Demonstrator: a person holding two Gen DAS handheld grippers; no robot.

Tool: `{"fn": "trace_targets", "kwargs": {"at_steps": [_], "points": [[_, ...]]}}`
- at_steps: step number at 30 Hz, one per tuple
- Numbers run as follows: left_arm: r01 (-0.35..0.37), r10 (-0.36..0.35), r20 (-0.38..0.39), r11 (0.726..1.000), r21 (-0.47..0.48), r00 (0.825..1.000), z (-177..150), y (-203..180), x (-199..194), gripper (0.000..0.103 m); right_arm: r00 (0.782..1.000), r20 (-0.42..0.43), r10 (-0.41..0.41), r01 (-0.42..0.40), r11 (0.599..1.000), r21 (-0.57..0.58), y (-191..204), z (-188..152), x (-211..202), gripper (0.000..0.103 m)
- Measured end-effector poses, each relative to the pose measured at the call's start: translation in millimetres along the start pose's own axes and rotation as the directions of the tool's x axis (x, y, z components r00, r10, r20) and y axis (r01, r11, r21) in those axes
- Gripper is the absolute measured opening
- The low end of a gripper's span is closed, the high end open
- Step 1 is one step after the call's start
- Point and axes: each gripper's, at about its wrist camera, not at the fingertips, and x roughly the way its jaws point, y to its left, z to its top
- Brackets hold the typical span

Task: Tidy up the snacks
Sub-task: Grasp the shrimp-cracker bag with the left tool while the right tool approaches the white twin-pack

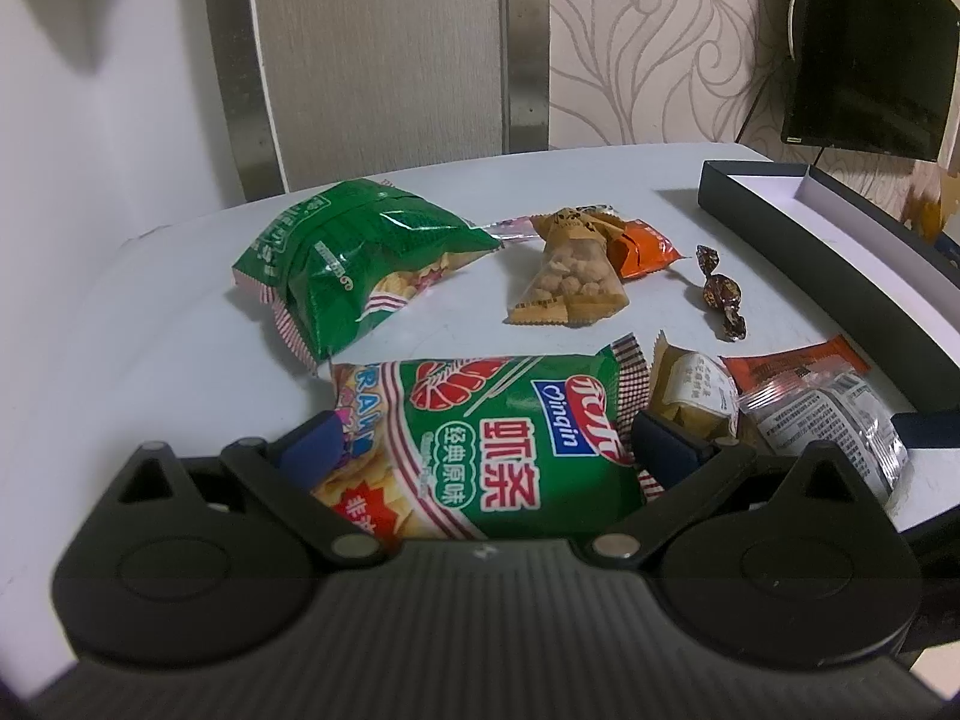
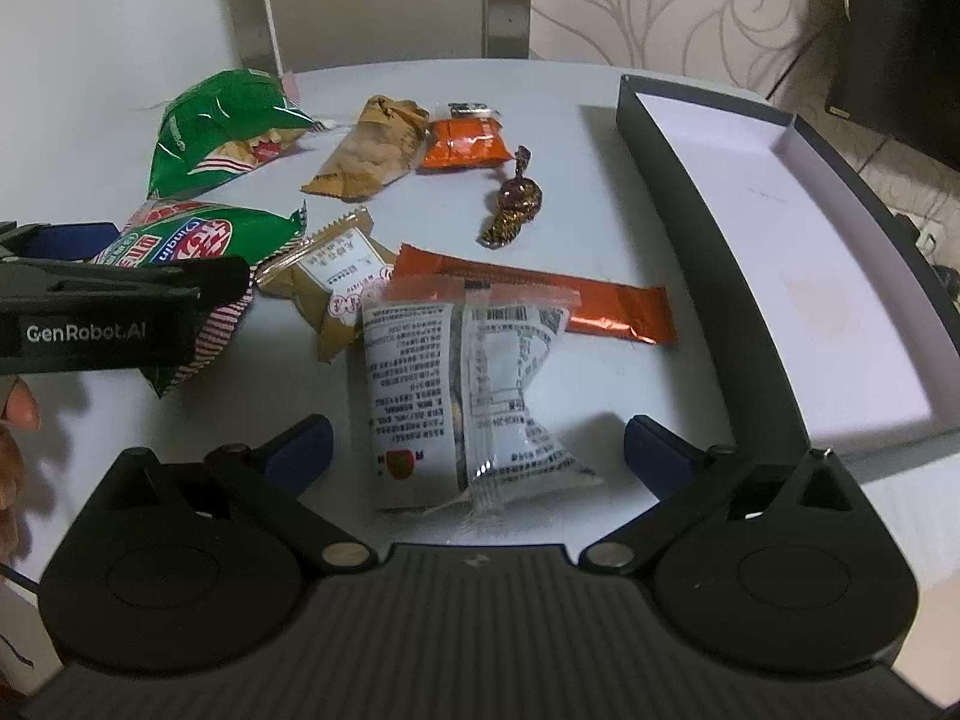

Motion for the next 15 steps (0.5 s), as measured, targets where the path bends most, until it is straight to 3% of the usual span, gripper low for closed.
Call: {"fn": "trace_targets", "kwargs": {"at_steps": [4,7,9,12,15], "points": [[0.005,-0.005,-0.003,1.0,-0.007,1.0,0.5,1.3,0.3,0.103,0.999,0.049,-0.005,0.005,1.0,-0.001,-0.8,-5.5,-1.9,0.103],[0.008,-0.008,-0.006,1.0,-0.015,1.0,1.1,2.5,0.2,0.103,1.0,-0.026,-0.005,0.004,1.0,-0.005,0.1,6.0,-2.2,0.103],[0.01,-0.01,-0.009,1.0,-0.016,1.0,1.8,3.0,0.6,0.103,1.0,0.015,-0.006,0.006,0.999,-0.033,4.9,6.4,-7.7,0.103],[0.016,-0.016,-0.01,1.0,-0.02,1.0,1.9,4.5,0.5,0.103,1.0,0.004,-0.025,0.025,0.996,-0.09,12.4,4.2,-3.1,0.103],[0.023,-0.023,-0.011,0.999,-0.024,1.0,2.1,6.5,0.4,0.103,1.0,0.012,-0.01,0.011,0.997,-0.076,11.2,4.3,-3.0,0.103]]}}
